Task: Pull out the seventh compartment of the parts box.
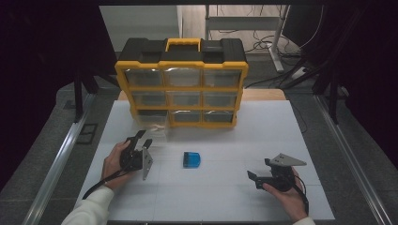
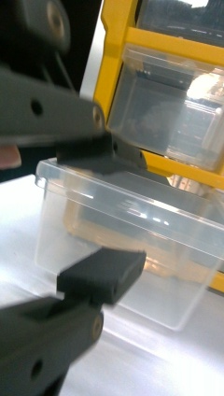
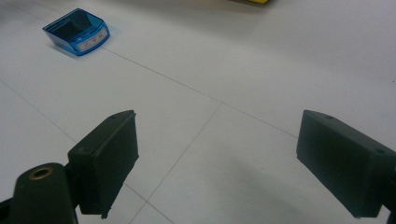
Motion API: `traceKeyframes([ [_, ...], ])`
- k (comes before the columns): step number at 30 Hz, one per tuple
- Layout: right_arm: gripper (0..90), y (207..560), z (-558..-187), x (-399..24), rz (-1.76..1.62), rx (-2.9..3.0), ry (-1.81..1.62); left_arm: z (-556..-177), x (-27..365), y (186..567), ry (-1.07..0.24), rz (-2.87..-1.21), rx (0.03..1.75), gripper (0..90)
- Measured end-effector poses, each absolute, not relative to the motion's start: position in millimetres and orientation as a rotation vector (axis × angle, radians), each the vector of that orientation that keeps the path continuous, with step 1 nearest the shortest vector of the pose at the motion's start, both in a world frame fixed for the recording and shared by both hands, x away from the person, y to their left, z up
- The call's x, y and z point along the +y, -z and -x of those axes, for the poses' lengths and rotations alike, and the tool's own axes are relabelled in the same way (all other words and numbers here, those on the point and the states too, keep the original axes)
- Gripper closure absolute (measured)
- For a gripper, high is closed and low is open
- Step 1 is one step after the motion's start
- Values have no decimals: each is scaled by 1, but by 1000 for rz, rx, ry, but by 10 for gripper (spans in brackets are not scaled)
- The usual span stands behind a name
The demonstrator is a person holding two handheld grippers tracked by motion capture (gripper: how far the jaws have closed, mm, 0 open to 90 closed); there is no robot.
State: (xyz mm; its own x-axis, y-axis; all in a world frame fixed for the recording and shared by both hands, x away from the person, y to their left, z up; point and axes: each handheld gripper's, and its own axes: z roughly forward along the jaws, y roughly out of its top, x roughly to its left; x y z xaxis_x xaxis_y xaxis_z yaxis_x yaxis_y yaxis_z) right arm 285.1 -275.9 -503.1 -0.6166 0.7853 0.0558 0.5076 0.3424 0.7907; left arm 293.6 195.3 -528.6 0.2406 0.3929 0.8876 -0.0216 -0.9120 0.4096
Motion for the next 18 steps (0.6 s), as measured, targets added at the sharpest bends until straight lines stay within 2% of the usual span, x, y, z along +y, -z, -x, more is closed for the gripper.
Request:
traceKeyframes([
  [1,130,503,-285,-276,-1148,2275,-1156,-293,194,525,-1662,-2183,373,410],
  [4,130,503,-285,-276,-1148,2274,-1156,-291,192,521,-1608,-2175,411,363],
  [5,131,503,-285,-276,-1148,2272,-1156,-290,190,518,-1554,-2160,444,319],
  [6,131,503,-285,-276,-1148,2272,-1156,-290,190,518,-1554,-2160,444,300],
  [7,130,503,-285,-276,-1151,2273,-1157,-288,189,513,-1480,-2164,482,276],
  [10,130,503,-285,-276,-1152,2274,-1156,-287,187,511,-1421,-2166,501,231],
  [11,130,503,-285,-276,-1151,2276,-1154,-285,186,508,-1360,-2174,526,213],
  [12,130,503,-285,-276,-1151,2276,-1154,-285,186,508,-1360,-2174,526,205],
  [13,130,503,-285,-276,-1148,2277,-1155,-284,184,505,-1290,-2173,550,195],
  [14,130,503,-285,-276,-1146,2277,-1156,-284,184,505,-1290,-2173,550,191],
  [15,130,502,-284,-276,-1143,2278,-1158,-282,183,502,-1214,-2166,572,186],
  [16,130,502,-284,-276,-1143,2278,-1158,-282,183,502,-1214,-2166,572,177],
  [18,131,502,-283,-276,-1139,2279,-1159,-280,182,499,-1125,-2154,593,166],
])
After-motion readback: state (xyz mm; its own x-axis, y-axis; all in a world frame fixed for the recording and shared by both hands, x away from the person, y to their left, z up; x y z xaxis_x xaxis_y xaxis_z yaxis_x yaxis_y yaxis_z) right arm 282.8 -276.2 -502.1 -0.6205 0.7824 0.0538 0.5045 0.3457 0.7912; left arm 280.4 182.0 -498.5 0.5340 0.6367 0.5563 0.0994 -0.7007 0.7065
